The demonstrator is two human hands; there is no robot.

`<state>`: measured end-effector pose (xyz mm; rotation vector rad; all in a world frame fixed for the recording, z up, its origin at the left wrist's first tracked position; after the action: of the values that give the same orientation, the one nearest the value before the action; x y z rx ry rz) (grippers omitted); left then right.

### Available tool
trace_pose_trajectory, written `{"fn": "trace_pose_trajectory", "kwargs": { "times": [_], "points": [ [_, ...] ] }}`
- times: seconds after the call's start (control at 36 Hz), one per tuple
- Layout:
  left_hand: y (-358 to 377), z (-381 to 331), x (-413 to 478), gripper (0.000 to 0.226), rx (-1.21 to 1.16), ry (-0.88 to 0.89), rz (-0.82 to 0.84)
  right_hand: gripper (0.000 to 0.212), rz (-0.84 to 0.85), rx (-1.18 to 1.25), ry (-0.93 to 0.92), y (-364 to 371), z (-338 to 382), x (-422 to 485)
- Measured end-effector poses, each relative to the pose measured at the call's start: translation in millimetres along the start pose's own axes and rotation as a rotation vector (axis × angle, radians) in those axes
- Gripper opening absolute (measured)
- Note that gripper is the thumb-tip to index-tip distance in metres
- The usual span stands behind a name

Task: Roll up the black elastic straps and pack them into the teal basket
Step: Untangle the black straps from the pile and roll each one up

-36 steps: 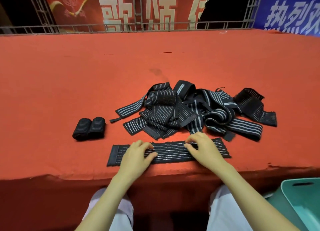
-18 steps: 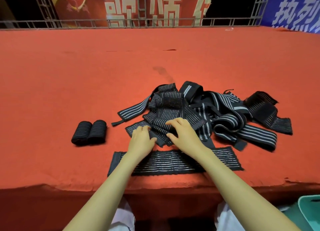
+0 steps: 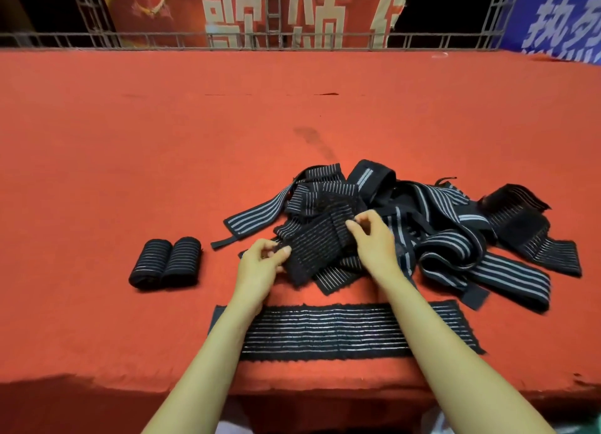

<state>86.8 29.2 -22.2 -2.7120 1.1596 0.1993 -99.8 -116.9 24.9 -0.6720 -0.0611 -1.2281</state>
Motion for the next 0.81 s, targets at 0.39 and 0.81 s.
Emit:
{"fn": "trace_pose_trajectory", "kwargs": {
  "times": [0.39,0.81],
  "points": [
    [4.9,-36.6,-23.1,0.008,-0.321,0.037,0.074,0.02,-0.002,0.086,-0.057,-24.8,20.8,-12.1],
    [6.7,5.5,-13.6,0.01,-0.095,-0.066,-0.158,0.018,-0.119,0.043,0.21,-23.8,-16.8,-18.0]
  ]
}}
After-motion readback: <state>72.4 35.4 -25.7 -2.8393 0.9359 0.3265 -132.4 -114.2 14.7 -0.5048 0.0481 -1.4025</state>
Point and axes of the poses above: each hand's wrist, its own x-axis towards the middle knuckle, its own y-axis out of the palm, z = x × y, the point moved 10 cm from there along x, towards the middle knuckle, and after that the axes turned 10 degrees about -y, right-handed, at the moved point
